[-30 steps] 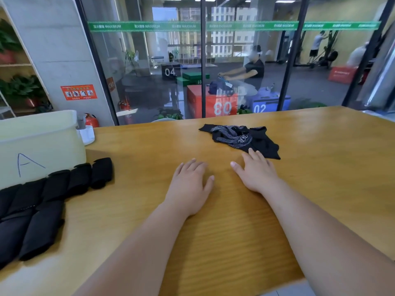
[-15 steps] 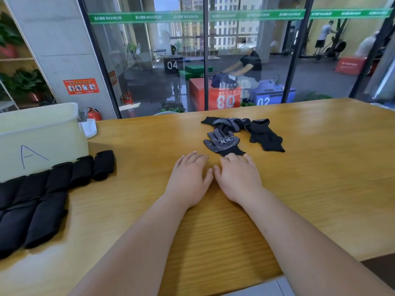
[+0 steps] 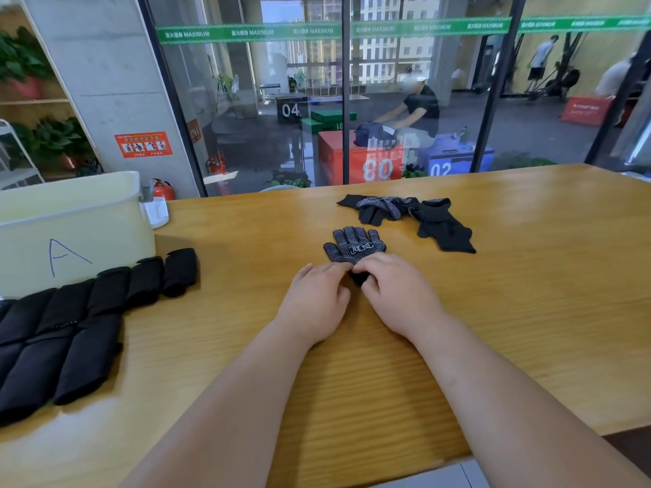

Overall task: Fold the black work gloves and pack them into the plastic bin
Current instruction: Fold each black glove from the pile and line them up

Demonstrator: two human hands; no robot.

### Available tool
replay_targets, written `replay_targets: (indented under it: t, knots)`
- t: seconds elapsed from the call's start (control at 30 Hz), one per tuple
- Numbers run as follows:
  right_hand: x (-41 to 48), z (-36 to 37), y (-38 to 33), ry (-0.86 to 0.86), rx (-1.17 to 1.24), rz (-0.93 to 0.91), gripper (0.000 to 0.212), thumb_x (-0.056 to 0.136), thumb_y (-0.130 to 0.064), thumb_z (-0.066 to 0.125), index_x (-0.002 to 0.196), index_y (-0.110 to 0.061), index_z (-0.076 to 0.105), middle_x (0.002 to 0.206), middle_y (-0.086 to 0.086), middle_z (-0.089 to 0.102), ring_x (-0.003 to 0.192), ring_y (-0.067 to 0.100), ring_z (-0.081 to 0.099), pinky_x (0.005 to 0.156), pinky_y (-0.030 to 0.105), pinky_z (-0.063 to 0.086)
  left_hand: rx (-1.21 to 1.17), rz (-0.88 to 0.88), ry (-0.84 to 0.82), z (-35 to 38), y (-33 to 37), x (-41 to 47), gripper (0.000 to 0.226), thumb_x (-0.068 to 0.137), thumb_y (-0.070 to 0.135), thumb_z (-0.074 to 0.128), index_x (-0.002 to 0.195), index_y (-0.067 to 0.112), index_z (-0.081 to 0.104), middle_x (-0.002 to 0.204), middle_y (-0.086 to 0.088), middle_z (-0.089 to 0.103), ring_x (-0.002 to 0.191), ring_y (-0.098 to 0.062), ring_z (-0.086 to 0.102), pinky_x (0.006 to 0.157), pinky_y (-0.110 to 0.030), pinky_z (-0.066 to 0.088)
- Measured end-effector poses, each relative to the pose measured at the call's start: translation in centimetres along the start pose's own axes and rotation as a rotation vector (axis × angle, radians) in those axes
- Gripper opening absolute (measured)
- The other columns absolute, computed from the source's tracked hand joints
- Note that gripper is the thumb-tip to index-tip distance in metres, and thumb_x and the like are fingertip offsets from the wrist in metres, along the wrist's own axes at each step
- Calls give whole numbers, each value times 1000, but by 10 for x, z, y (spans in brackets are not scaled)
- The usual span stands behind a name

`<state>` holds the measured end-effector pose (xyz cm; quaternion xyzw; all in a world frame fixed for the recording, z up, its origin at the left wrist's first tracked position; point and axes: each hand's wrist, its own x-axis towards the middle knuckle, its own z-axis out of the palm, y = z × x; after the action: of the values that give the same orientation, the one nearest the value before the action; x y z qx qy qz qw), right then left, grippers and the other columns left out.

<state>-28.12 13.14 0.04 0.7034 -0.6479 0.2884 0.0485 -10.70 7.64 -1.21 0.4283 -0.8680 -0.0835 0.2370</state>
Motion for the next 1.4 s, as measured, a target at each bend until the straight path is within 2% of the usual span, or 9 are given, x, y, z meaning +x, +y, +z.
replay_targets:
  t: [0.23,0.33,0.4,0.5,0.67,0.9,1.07,1.23,1.4]
  knots:
    - [4,-7,18,104,5,152,29,97,-21,55,116,-32,74,121,-15,67,107,15,63,83,33,52,41,84,-60,0,4,0,53,101,29,46,152,35,54,159,16,49,151,-7,38,132,-43,14]
    - [14,-17,40,123,-196,254,39,101,-31,52,138,-26,66,147,-3,60,135,20,54,110,39,44,59,119,-79,-1,3,0,51,100,35,43,150,39,56,160,20,47,153,-4,34,133,-44,12]
    - [19,-22,62,-12,-322,409,55,107,-43,40,157,-22,47,168,4,39,158,22,29,129,48,23,45,139,-87,-1,3,-1,48,101,34,46,147,39,58,157,23,49,151,-2,35,133,-42,12]
    - [22,-21,92,-189,-326,619,69,109,-55,22,167,-18,26,176,6,18,164,24,10,131,55,9,5,148,-68,-2,3,-1,44,101,31,49,142,37,62,151,24,54,147,0,39,132,-39,14]
    - [26,-17,74,-207,-323,504,65,111,-52,19,164,-18,34,169,0,37,157,20,31,132,53,7,-8,124,-4,-3,4,1,41,98,25,52,136,31,67,139,18,62,138,-9,46,124,-34,28]
    - [16,-10,40,-151,-339,298,48,109,-32,32,153,-26,50,149,-5,60,141,19,49,131,49,14,7,48,90,-5,7,-1,47,93,35,39,124,29,73,118,12,66,117,-18,52,107,-40,45]
    - [11,-14,38,-43,-355,260,42,102,-22,47,139,-31,64,128,-7,69,122,20,57,119,41,34,-2,31,129,-4,5,-4,39,93,34,45,113,28,78,109,12,64,108,-18,50,101,-40,47]
    - [8,-13,33,-15,-311,298,37,100,-28,52,133,-30,70,122,-4,65,118,22,57,105,41,42,0,30,122,-3,4,-4,26,95,29,54,109,29,76,116,16,63,112,-14,55,107,-37,43]
    - [7,-12,37,2,-355,348,30,101,-36,58,126,-31,72,120,-5,62,117,21,53,101,40,43,-8,7,162,-4,4,-3,11,96,31,61,96,29,71,99,16,64,96,-12,60,102,-37,47]
